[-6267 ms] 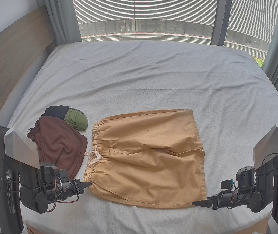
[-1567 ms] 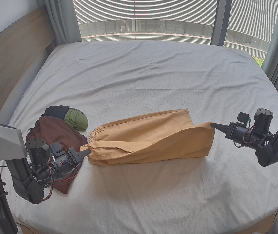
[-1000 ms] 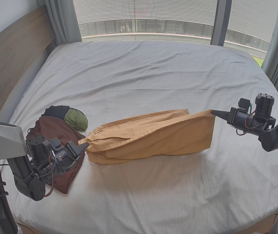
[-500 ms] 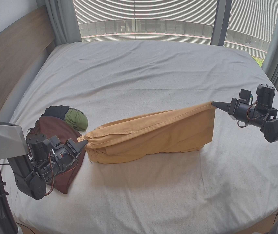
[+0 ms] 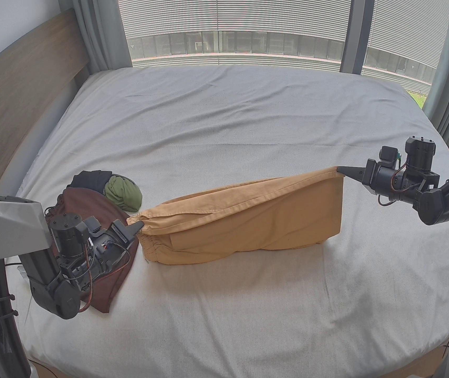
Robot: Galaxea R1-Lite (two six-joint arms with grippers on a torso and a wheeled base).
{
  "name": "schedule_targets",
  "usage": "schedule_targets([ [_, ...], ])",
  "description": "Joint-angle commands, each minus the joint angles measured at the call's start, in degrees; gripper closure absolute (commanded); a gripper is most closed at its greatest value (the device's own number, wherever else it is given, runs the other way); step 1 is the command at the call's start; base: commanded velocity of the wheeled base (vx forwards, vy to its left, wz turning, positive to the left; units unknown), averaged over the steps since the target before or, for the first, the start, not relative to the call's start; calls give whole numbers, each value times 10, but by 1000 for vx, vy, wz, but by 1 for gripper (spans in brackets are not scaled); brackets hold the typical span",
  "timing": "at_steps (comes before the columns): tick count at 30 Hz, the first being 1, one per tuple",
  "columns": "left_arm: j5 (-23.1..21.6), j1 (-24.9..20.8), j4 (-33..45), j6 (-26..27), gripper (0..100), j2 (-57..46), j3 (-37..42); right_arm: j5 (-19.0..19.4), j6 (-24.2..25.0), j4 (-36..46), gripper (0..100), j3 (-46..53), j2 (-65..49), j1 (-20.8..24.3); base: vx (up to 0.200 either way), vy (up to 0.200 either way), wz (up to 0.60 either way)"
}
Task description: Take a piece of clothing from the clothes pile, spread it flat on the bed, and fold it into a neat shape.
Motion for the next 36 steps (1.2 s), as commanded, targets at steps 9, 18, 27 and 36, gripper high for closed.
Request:
schedule_targets([
  [9,14,-9,0,-1,100,21,-28,-11,2,4,100,-42,53,5,0,0,0],
  [18,31,-9,0,0,100,37,-47,-27,2,12,100,-76,82,10,0,0,0],
  [27,42,-6,1,0,100,56,-78,-39,3,11,100,-111,111,17,0,0,0],
  [36,45,-3,0,1,100,82,-100,-55,4,12,100,-144,129,27,0,0,0],
])
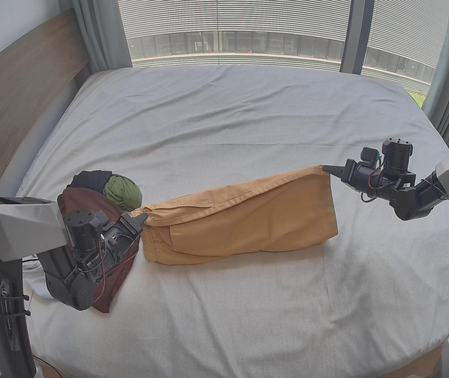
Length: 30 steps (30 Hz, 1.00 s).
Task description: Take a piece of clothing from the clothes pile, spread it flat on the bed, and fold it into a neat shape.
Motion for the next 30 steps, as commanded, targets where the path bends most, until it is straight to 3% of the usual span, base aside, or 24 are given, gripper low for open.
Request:
schedule_targets([
  [1,13,1,0,-1,100,22,-20,-2,0,0,100,-19,20,7,0,0,0],
  [9,17,2,0,-2,100,36,-41,-26,1,-4,100,-41,51,11,0,0,0],
  [25,13,4,0,-2,100,46,-56,-27,3,-8,100,-57,66,10,0,0,0],
  [26,13,4,1,-2,0,47,-58,-27,3,-8,100,-57,66,10,0,0,0],
  [27,13,4,1,-2,0,47,-58,-27,3,-9,100,-57,66,10,0,0,0],
  [28,13,4,1,-2,0,47,-62,-27,3,-9,0,-60,67,10,0,0,0],
  [30,16,5,0,-2,0,50,-70,-28,3,-11,0,-71,70,10,0,0,0],
])
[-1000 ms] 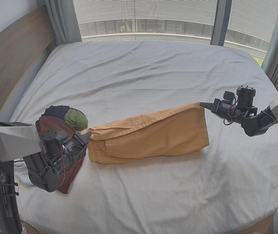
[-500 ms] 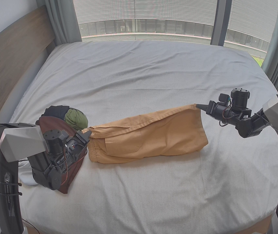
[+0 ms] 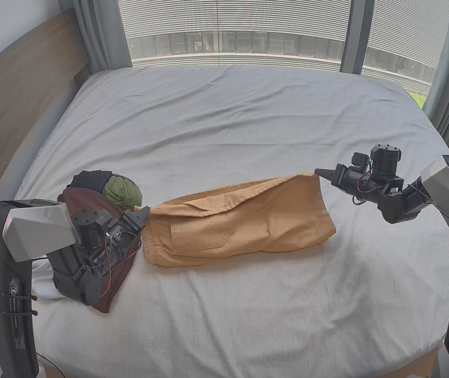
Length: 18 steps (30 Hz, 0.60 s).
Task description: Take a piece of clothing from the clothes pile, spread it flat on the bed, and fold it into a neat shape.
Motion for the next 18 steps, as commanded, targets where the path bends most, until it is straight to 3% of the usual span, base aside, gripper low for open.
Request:
schedule_targets([
  [1,4,1,-1,1,0,7,-16,-9,0,-4,0,-18,11,0,0,0,0],
  [4,18,8,0,2,0,10,-25,-36,0,-14,0,-30,24,2,0,0,0],
  [7,30,16,-1,0,0,10,-37,-40,1,-19,0,-25,24,-1,0,0,0],
  [16,31,15,-1,-1,0,3,-22,-39,3,-10,0,69,-35,-4,0,0,0],
  [18,26,7,0,-1,0,-16,2,-41,3,-13,0,127,-64,-5,0,0,0],
])
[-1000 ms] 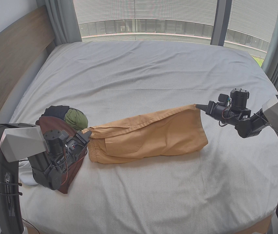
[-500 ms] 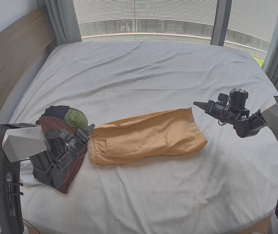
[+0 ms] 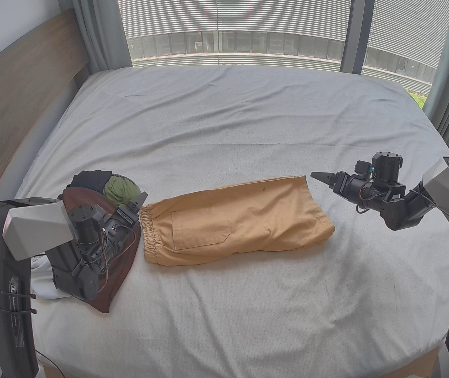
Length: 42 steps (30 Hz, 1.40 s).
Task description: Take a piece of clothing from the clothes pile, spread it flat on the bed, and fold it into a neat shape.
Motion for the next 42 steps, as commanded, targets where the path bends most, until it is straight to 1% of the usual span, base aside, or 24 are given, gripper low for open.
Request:
schedule_targets([
  [1,-5,-12,0,0,0,-25,32,-2,2,-4,0,86,-57,-3,0,0,0],
  [7,-12,-30,0,3,0,-52,66,-7,4,-10,0,172,-86,-9,0,0,0],
  [10,-39,-39,0,7,0,-67,93,-17,13,-32,0,213,-98,-9,0,0,0],
  [11,-39,-39,0,7,0,-67,93,-17,13,-32,0,213,-98,-9,0,0,0],
  [12,-53,-39,0,8,0,-76,110,-20,19,-52,0,236,-99,-9,0,0,0],
  [16,-62,-39,-1,16,0,-77,126,-21,27,-77,0,271,-95,-8,0,0,0],
  [17,-64,-38,0,28,0,-73,131,-21,28,-91,0,291,-90,-7,0,0,0],
  [21,-63,-39,0,45,0,-64,135,-21,27,-113,0,294,-56,-8,0,0,0],
  [24,-62,-40,0,53,0,-61,138,-21,27,-115,0,293,-40,-8,0,0,0],
  [36,-61,-39,0,53,0,-58,139,-20,29,-116,0,282,-7,-2,0,0,0],
  [39,-61,-38,-1,54,0,-51,138,-21,40,-116,0,278,6,1,0,0,0],
  [42,-61,-36,-1,54,0,-50,136,-21,64,-117,0,275,10,11,0,0,0],
])
